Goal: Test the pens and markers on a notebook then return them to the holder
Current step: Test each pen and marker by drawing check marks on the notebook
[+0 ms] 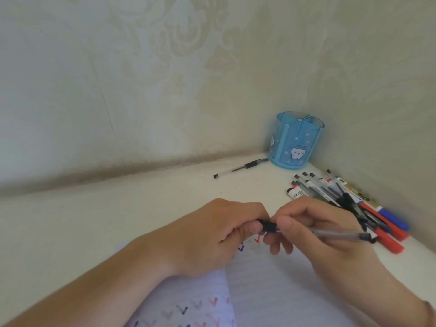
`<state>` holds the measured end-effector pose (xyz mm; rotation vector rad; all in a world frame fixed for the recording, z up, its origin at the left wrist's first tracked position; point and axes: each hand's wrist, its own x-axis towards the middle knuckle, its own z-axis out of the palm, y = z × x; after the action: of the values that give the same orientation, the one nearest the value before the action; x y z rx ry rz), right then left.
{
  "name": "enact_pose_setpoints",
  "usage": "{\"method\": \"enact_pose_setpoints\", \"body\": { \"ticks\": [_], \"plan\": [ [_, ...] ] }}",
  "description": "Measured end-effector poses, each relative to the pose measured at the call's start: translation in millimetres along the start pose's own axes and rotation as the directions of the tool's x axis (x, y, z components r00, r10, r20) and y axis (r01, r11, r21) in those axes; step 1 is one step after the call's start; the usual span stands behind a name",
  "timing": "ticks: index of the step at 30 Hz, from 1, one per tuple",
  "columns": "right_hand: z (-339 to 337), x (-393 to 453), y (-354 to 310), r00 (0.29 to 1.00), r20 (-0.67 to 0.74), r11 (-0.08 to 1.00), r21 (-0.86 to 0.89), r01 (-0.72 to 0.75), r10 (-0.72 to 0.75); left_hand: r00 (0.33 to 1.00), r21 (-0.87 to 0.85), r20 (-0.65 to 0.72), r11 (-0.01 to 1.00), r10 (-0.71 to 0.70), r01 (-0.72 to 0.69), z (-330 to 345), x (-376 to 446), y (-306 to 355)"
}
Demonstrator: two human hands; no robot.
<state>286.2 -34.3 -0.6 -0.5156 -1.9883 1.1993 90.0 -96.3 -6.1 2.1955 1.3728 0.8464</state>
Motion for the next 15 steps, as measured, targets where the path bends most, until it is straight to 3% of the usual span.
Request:
{"method": "enact_pose_setpoints", "body": {
  "ticks": [4, 9, 12, 15],
  "plan": [
    [-1.5, -2.5, -1.7, 0.999, 0.046, 0.999, -0.028, 0.025, -0.023, 0.998, -0.097, 0.067, 0.995, 0.019, -0.013, -6.7, -0.2, 1.2],
    [-1.5, 0.4, -5.4, 0.999, 0.013, 0.999, 0.006, 0.038, -0.038, 1.000, -0.184, -0.002, 0.983, -0.030, 0.029, -15.1, -2.0, -1.5],
    [-2.2, 3.0, -8.4, 1.000, 0.006, 0.975, 0.220, -0.003, 0.001, 0.990, -0.099, -0.008, 0.985, -0.140, 0.139, -17.2, -3.3, -5.8],
    [1.5, 5.9, -6.9, 0.992, -0.043, 0.982, 0.156, -0.107, 0.115, 0.970, 0.119, 0.025, 0.964, -0.242, 0.237, -15.4, -3.7, -15.3]
  ]
}}
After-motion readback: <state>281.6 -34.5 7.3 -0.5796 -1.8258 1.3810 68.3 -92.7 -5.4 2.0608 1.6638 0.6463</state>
